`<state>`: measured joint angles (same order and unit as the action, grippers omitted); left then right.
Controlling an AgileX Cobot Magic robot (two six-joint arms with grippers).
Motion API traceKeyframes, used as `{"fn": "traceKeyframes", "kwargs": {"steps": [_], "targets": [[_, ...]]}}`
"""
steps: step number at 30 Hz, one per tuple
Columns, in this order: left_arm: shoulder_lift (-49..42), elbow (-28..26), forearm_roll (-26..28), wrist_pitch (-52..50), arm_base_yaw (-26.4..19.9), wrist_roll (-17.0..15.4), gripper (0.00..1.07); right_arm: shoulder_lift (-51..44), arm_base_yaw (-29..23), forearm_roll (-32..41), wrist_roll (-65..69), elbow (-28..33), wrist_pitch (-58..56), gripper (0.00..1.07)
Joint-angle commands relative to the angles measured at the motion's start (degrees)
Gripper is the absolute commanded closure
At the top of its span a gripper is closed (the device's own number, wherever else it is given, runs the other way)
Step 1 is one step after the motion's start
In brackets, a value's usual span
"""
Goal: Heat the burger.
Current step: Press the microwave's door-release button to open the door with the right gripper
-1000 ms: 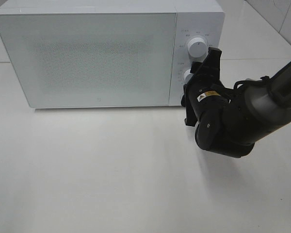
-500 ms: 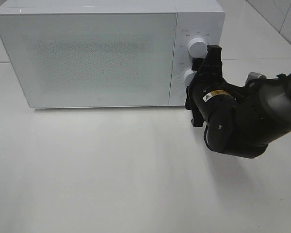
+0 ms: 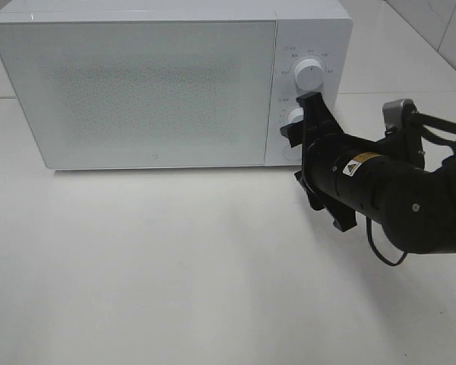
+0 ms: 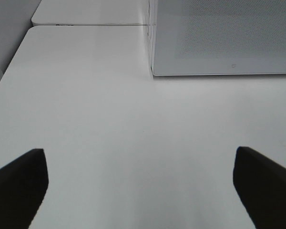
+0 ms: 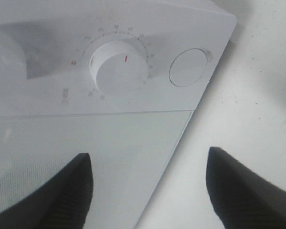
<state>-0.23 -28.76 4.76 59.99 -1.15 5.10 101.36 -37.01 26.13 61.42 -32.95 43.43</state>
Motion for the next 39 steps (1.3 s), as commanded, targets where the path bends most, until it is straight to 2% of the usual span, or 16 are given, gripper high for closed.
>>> {"fn": "traceKeyframes", "kwargs": {"steps": [1, 8, 10, 15, 18, 19, 21, 22, 24, 25, 29, 35, 37, 39], "targets": [[-1.3, 0.2, 0.5, -0.7, -0.2, -0.1, 0.03, -4.5, 0.3, -3.3, -11.2, 0.1, -7.7, 0.40], [-1.3, 0.2, 0.5, -0.7, -0.2, -0.1, 0.03, -10.4, 0.3, -7.1, -26.2, 0.1, -20.6, 0.40], [-1.3, 0.2, 0.5, -0.7, -0.2, -0.1, 0.03, -13.8, 0.3, -10.1, -32.7, 0.0, -30.2, 0.40], [-1.3, 0.2, 0.5, -0.7, -0.2, -0.1, 0.03, -17.1, 0.5, -14.2, -36.8, -0.5, -38.0, 0.40], [-1.3, 0.2, 0.5, -0.7, -0.2, -0.1, 0.03, -19.7, 0.5, -18.4, -39.3, -2.8, -46.0, 0.40], [-1.3, 0.2, 0.5, -0.7, -0.2, -0.1, 0.03, -20.9, 0.5, -22.5, -40.2, -5.0, -52.4, 0.40], [-1.3, 0.2, 0.5, -0.7, -0.2, -0.1, 0.03, -21.4, 0.5, -24.0, -40.5, -6.2, -54.8, 0.40], [-1.3, 0.2, 0.5, -0.7, -0.2, -0.1, 0.03, -22.9, 0.5, -28.0, -40.6, -8.7, -61.0, 0.40], [-1.3, 0.2, 0.5, -0.7, -0.2, -0.1, 0.03, -23.7, 0.5, -29.5, -40.6, -9.5, -63.4, 0.40], [-1.3, 0.2, 0.5, -0.7, -0.2, -0.1, 0.03, -25.3, 0.5, -32.0, -40.6, -11.2, -68.8, 0.40], [-1.3, 0.2, 0.5, -0.7, -0.2, -0.1, 0.03, -29.3, 0.3, -33.7, -42.2, -13.3, -75.4, 0.40], [-1.3, 0.2, 0.5, -0.7, -0.2, -0.1, 0.03, -34.0, 0.3, -33.4, -43.4, -13.3, -79.9, 0.40], [-1.3, 0.2, 0.5, -0.7, -0.2, -0.1, 0.03, -38.7, 0.3, -33.4, -44.7, -13.3, -86.5, 0.40], [-1.3, 0.2, 0.5, -0.7, -0.2, -0.1, 0.03, -39.6, 0.3, -33.4, -44.7, -13.3, -88.1, 0.40]]}}
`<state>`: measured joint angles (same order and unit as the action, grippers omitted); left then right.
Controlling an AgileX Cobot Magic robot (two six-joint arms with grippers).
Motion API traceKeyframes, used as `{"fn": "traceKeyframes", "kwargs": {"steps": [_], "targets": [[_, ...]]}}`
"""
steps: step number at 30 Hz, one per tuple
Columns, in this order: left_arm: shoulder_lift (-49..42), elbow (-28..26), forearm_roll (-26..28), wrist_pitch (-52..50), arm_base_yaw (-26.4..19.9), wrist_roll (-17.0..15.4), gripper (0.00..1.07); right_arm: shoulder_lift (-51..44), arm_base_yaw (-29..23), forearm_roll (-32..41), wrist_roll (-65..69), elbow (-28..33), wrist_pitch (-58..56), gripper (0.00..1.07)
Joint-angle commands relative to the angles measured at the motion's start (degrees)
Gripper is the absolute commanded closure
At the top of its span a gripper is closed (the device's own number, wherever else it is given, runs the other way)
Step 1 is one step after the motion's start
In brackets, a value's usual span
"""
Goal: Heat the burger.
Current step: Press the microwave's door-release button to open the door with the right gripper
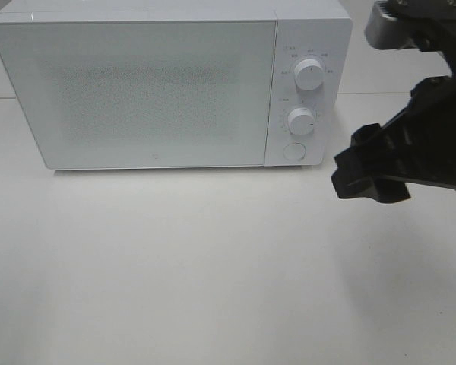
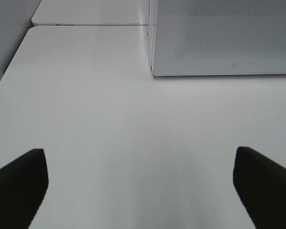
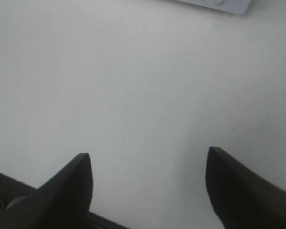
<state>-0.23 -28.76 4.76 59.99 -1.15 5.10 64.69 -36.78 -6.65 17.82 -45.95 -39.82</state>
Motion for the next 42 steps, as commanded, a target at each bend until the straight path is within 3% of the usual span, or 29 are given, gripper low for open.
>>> {"fn": "traceKeyframes", "kwargs": {"steps": [1, 13, 19, 22, 28, 33, 42], "targets": [[-1.3, 0.2, 0.5, -0.7, -0.2, -0.1, 0.03, -5.7, 0.1, -0.8, -1.2, 0.0, -6.8, 0.40], [-1.3, 0.2, 0.5, -0.7, -0.2, -0.1, 0.03, -23.1, 1.6, -3.1, -4.4, 4.5, -8.4, 0.39], [-1.3, 0.2, 0.5, -0.7, -0.2, -0.1, 0.03, -31.1, 12.4, 0.6, -10.8, 6.9, -8.8, 0.30], [-1.3, 0.2, 0.5, -0.7, -0.2, -0.1, 0.03, -37.6, 19.3, 3.8, -13.5, 7.1, -10.4, 0.30], [-1.3, 0.2, 0.5, -0.7, -0.2, -0.1, 0.03, -47.6, 27.2, 3.3, -16.7, 7.1, -13.9, 0.31], [-1.3, 0.2, 0.5, -0.7, -0.2, -0.1, 0.03, -52.9, 29.7, 3.7, -16.3, 7.6, -15.9, 0.31], [-1.3, 0.2, 0.5, -0.7, -0.2, -0.1, 0.03, -66.0, 31.6, 3.8, -15.5, 16.9, -16.7, 0.31]]}}
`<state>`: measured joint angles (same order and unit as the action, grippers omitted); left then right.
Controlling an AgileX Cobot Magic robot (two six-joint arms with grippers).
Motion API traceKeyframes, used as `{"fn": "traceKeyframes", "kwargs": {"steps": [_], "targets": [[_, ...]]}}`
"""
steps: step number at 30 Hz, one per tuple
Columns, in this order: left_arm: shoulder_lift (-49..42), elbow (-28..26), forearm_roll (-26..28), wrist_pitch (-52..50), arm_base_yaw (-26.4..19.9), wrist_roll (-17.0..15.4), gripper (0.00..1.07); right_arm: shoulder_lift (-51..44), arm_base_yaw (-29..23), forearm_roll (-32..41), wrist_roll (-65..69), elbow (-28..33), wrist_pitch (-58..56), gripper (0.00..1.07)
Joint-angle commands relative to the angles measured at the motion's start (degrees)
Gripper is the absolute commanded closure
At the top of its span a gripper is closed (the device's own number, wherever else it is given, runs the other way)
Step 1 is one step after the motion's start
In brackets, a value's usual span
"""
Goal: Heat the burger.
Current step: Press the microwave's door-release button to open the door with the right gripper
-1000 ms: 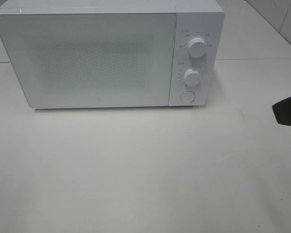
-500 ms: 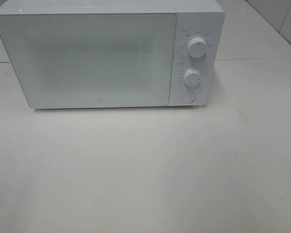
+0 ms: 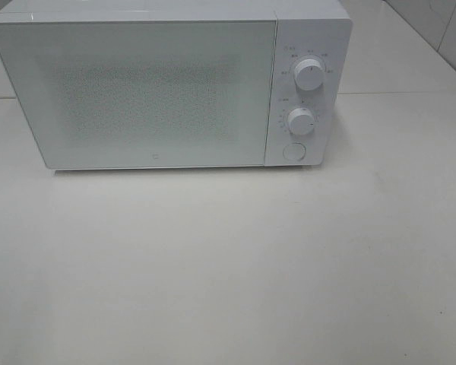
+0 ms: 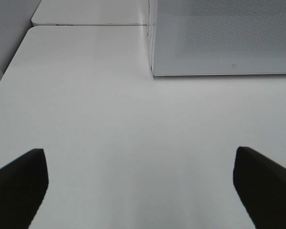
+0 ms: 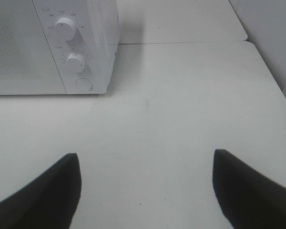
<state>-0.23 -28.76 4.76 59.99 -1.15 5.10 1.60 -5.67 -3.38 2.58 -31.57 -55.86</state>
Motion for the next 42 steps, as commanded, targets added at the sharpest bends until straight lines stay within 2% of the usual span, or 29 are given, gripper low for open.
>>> {"fn": "traceKeyframes", "kwargs": {"steps": [1, 30, 34, 42], "targets": [[-1.3, 0.2, 0.5, -0.7, -0.2, -0.1, 0.03, -3.4, 0.5, 0.5, -0.3, 3.2, -1.5, 0.31], [-1.2, 0.2, 0.6, -0.7, -0.2, -0.2, 0.03, -2.8, 0.5, 0.4, -0.3, 2.4, -1.4, 0.31], [-1.2, 0.2, 0.6, -0.7, -0.2, -0.2, 0.03, 1.8, 0.5, 0.2, -0.3, 0.6, 1.5, 0.31], [-1.2, 0.2, 0.6, -0.7, -0.2, -0.2, 0.03, 8.6, 0.5, 0.1, -0.3, 0.7, 10.1, 0.31]]}}
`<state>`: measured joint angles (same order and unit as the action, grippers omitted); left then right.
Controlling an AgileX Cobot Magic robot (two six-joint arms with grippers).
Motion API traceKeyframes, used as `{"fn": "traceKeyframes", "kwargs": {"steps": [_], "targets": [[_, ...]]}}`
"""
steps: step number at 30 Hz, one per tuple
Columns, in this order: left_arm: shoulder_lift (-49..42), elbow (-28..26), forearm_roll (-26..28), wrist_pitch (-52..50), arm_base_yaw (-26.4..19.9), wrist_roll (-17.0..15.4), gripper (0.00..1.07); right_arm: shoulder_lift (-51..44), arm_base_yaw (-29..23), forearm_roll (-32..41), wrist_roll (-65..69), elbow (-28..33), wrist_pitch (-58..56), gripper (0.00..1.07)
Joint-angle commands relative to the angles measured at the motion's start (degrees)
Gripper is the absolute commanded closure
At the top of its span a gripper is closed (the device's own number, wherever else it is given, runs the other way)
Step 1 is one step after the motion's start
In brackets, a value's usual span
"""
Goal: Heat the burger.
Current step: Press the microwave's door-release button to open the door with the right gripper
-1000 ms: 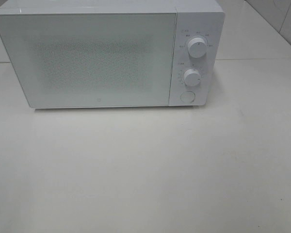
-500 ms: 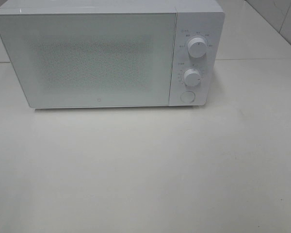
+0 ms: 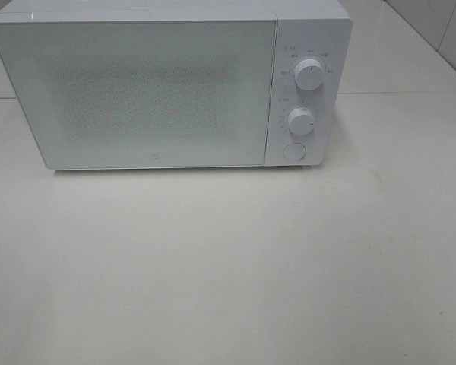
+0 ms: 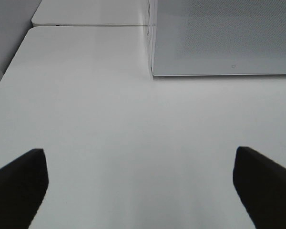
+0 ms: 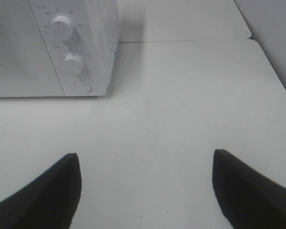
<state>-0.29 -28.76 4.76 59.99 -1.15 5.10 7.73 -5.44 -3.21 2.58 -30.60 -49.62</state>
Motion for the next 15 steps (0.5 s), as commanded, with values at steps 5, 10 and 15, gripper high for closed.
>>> {"fn": "traceKeyframes", "kwargs": {"steps": [5, 10, 15], "targets": [[-1.1, 0.2, 0.6, -0.7, -0.2, -0.2, 0.03, 7.4, 0.2, -0.1, -0.3, -0.3, 9.7, 0.31], [-1.1, 0.2, 0.6, -0.7, -0.2, -0.2, 0.03, 12.8, 0.2, -0.1, -0.3, -0.3, 14.9, 0.31], [-1.1, 0.2, 0.6, -0.7, -0.2, -0.2, 0.03, 18.4, 0.2, -0.1, -0.3, -0.3, 19.2, 0.31]]}}
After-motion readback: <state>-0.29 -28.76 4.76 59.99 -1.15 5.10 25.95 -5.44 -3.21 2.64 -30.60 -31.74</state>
